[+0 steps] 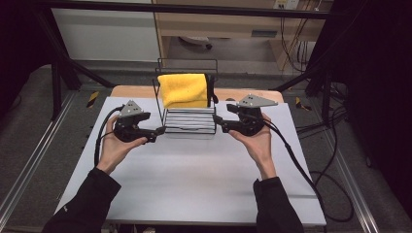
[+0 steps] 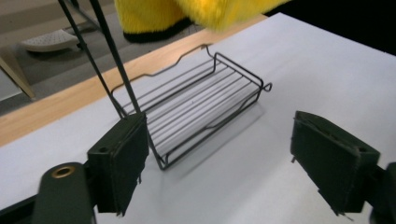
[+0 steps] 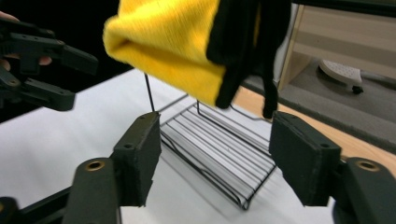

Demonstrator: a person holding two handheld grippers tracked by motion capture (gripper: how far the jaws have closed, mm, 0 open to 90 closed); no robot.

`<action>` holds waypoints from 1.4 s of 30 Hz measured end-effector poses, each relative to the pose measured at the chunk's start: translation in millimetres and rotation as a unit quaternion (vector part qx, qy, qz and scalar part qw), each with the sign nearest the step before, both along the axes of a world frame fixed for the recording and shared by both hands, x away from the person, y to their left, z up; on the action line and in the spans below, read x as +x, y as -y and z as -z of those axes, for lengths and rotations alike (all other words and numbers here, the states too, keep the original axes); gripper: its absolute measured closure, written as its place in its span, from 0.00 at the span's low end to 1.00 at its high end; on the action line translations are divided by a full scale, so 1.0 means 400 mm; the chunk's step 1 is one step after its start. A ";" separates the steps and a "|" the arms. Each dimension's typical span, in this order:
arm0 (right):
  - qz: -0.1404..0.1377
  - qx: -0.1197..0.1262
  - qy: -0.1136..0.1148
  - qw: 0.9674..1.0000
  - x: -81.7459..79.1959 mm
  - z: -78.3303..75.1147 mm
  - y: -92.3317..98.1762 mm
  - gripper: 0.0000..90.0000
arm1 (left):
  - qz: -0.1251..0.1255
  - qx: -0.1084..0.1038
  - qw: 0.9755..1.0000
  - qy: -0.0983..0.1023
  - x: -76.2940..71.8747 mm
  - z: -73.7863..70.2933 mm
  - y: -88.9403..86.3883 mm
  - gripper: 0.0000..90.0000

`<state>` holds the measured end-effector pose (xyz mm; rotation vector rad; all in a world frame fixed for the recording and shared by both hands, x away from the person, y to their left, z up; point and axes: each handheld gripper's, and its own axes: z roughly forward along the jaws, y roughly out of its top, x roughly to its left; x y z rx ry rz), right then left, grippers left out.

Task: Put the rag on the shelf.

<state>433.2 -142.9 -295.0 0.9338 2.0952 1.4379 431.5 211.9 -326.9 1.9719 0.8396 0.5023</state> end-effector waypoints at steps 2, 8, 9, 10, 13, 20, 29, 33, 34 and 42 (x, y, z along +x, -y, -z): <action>0.003 -0.004 -0.010 1.000 -0.006 0.014 0.014 0.31 | 0.002 0.001 1.000 -0.007 -0.008 0.017 -0.009 0.19; 0.010 -0.006 -0.031 0.999 -0.020 0.066 0.062 0.20 | -0.001 -0.006 1.000 -0.020 -0.031 0.071 -0.039 0.13; 0.011 -0.007 -0.032 0.999 -0.021 0.073 0.067 0.19 | -0.001 -0.007 1.000 -0.022 -0.035 0.081 -0.045 0.13; 0.013 -0.007 -0.033 0.999 -0.024 0.083 0.075 0.17 | -0.003 -0.010 1.000 -0.023 -0.039 0.091 -0.050 0.13; 0.017 -0.007 -0.046 0.999 -0.031 0.117 0.097 0.13 | -0.008 -0.012 1.000 -0.026 -0.052 0.120 -0.066 0.11; 0.017 -0.016 -0.074 0.997 -0.052 0.197 0.137 0.08 | -0.019 -0.011 0.999 -0.035 -0.081 0.182 -0.100 0.09; 0.025 -0.015 -0.095 0.995 -0.091 0.288 0.192 0.06 | -0.026 -0.003 0.999 -0.047 -0.114 0.238 -0.132 0.07; 0.031 -0.014 -0.110 0.993 -0.110 0.323 0.222 0.05 | -0.022 -0.009 0.999 -0.048 -0.125 0.248 -0.144 0.07; 0.033 -0.013 -0.113 0.993 -0.115 0.332 0.229 0.05 | -0.019 -0.007 0.999 -0.047 -0.128 0.250 -0.147 0.07; 0.039 -0.024 -0.132 0.990 -0.144 0.372 0.270 0.04 | -0.015 0.000 0.999 -0.051 -0.148 0.279 -0.160 0.07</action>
